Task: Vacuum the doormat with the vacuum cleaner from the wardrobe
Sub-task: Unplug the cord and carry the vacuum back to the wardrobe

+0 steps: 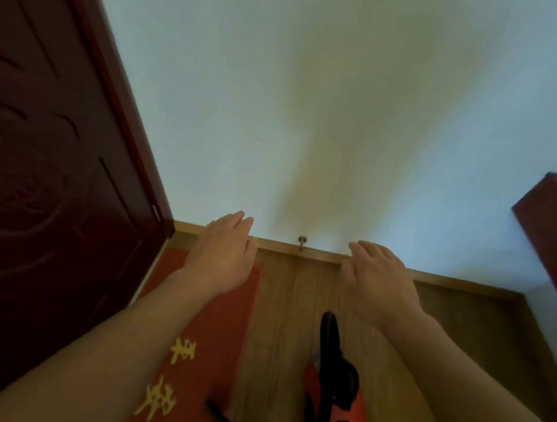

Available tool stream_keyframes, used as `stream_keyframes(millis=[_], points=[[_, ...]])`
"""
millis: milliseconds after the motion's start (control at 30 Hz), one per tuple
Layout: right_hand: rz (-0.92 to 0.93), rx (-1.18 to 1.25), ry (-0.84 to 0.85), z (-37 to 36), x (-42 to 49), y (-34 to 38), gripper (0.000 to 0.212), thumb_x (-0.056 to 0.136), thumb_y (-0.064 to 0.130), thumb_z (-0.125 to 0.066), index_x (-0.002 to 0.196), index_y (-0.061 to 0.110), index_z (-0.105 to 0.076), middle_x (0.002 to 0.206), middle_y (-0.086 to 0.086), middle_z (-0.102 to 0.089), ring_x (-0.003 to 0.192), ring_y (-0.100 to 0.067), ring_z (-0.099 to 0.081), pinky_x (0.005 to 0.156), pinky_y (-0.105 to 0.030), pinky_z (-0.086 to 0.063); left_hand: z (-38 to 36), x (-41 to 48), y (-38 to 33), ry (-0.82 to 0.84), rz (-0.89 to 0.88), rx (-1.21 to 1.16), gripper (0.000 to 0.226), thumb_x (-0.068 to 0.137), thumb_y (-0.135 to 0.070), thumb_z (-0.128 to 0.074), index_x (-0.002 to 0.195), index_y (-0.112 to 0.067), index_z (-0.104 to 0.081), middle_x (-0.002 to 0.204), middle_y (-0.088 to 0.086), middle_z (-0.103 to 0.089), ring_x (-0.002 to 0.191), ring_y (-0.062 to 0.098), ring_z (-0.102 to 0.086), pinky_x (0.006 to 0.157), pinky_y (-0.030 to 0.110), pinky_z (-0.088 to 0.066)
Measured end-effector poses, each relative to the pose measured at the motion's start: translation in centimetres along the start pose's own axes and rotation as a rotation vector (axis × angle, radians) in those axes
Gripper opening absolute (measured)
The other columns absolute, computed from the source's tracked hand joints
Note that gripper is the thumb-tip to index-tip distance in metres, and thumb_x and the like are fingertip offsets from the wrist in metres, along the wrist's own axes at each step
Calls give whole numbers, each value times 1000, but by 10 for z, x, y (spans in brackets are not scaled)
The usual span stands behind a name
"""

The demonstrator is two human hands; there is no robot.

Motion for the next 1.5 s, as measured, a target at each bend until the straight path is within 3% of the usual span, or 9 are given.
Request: stream_keyframes(millis=[200, 600, 933, 1100, 1500], points=[[-30, 20, -89, 103, -15, -6, 52, 107, 36, -28, 153, 13, -36, 157, -5, -40, 145, -22, -33, 119, -34, -25, 85, 0, -55, -12, -70, -13, 55, 110, -36, -31, 160, -15, -25, 169, 4, -19, 156, 21, -18, 125, 35, -15], [-82, 28, -207, 232, -65, -32, 51, 106, 36, -31, 152, 13, -38, 156, -4, -41, 144, -23, -35, 118, -35, -27, 194, -25, -171, -56, -206, -32, 55, 110, -38, -28, 161, -16, -25, 168, 3, -23, 155, 21, -21, 125, 36, -17], [-170, 18, -226, 259, -95, -52, 53, 106, 38, -31, 153, 13, -36, 158, -5, -40, 145, -23, -35, 119, -36, -27, 215, -33, -222, -59, -332, -42, 53, 110, -35, -30, 158, -13, -30, 164, 6, -32, 150, 24, -30, 122, 37, -22], [-261, -14, -256, 264, -116, -58, 50, 106, 36, -34, 147, 10, -45, 149, -7, -49, 137, -25, -44, 113, -35, -32, 207, -30, -232, -19, -418, -65, 55, 110, -37, -29, 159, -13, -29, 166, 7, -28, 152, 25, -27, 124, 39, -21], [-609, -60, -321, 265, -212, -64, 46, 106, 37, -34, 139, 11, -52, 144, -6, -54, 134, -24, -45, 115, -39, -32, 184, -63, -287, 95, -728, -57, 58, 109, -44, -26, 161, -19, -24, 169, 2, -22, 155, 24, -21, 126, 38, -16]])
Point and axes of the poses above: each hand's wrist, its own x-axis towards the middle knuckle, its own z-axis out of the back of the hand, y = z × x, the point moved 10 cm from there along x, towards the middle knuckle
